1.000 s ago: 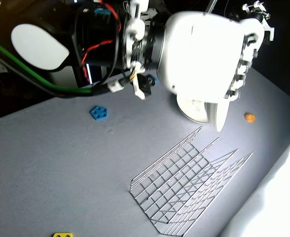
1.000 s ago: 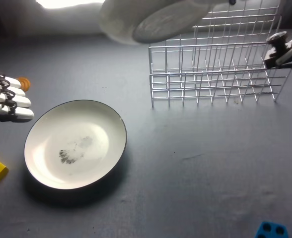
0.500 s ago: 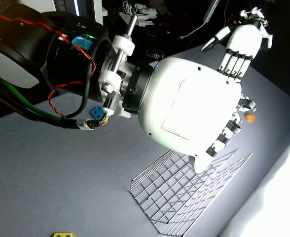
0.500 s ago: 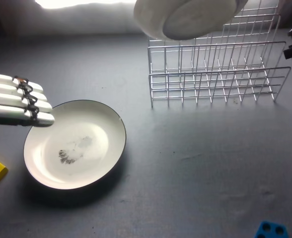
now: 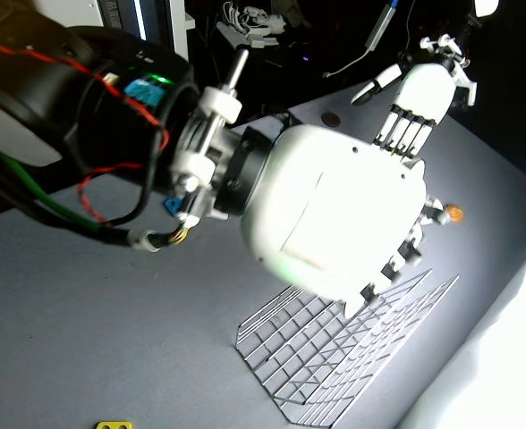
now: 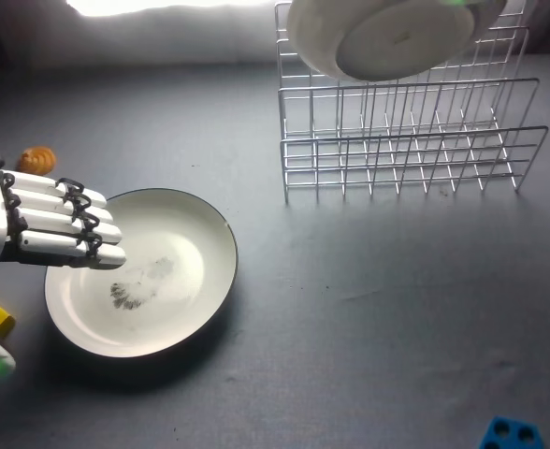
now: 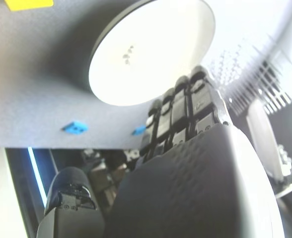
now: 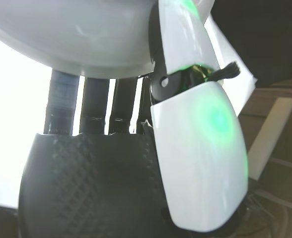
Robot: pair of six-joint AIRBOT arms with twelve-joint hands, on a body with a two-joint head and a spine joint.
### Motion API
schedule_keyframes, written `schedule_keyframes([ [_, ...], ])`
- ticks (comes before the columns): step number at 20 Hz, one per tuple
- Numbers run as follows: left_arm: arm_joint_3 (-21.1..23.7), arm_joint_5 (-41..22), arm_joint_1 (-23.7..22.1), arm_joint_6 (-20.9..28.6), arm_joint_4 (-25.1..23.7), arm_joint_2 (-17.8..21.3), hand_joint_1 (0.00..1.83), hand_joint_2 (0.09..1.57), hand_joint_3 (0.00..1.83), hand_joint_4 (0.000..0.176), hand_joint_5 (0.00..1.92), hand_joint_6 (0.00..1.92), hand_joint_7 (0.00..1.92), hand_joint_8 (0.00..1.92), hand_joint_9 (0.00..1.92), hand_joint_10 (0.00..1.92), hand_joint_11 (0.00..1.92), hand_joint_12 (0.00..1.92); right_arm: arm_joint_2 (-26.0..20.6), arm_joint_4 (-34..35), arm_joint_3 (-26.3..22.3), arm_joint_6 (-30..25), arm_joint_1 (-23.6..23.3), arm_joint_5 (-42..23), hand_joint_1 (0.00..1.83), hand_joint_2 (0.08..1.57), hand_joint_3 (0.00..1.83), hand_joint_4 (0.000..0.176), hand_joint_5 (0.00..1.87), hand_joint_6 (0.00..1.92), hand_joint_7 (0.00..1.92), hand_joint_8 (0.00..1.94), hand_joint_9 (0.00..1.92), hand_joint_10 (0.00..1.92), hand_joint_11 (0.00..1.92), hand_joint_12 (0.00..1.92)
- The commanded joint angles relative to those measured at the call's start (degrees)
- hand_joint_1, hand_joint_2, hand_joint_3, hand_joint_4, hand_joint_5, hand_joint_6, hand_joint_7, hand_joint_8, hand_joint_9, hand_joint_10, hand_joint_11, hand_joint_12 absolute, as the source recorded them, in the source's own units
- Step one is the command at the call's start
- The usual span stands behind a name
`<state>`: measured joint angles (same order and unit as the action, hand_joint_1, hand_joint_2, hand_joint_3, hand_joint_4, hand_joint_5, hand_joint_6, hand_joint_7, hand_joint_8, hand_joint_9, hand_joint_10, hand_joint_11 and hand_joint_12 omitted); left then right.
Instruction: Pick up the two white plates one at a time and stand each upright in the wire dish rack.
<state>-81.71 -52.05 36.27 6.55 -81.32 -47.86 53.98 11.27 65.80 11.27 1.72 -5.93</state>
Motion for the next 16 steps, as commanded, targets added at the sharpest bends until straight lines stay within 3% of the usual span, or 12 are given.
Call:
schedule_keyframes([
  [1, -0.34, -1.37, 0.1, -0.27, 3.55, 0.09, 0.0, 1.06, 0.0, 0.0, 0.0, 0.0, 0.0, 0.0, 0.0, 0.0, 0.0, 0.0, -0.51, 2.21, -0.02, -0.8, -0.73, -8.57, 1.38, 1.1, 0.0, 0.0, 0.95, 1.03, 1.0, 0.95, 0.93, 1.08, 0.86, 1.03],
  [16, -4.05, 3.52, 3.63, -2.15, 4.51, -3.02, 0.0, 1.07, 0.0, 0.0, 0.0, 0.0, 0.0, 0.0, 0.0, 0.0, 0.0, 0.0, -0.55, 2.35, 3.19, -3.17, 0.61, -7.51, 1.37, 1.11, 0.0, 0.0, 0.93, 1.08, 0.98, 0.99, 0.92, 1.07, 0.85, 1.02],
])
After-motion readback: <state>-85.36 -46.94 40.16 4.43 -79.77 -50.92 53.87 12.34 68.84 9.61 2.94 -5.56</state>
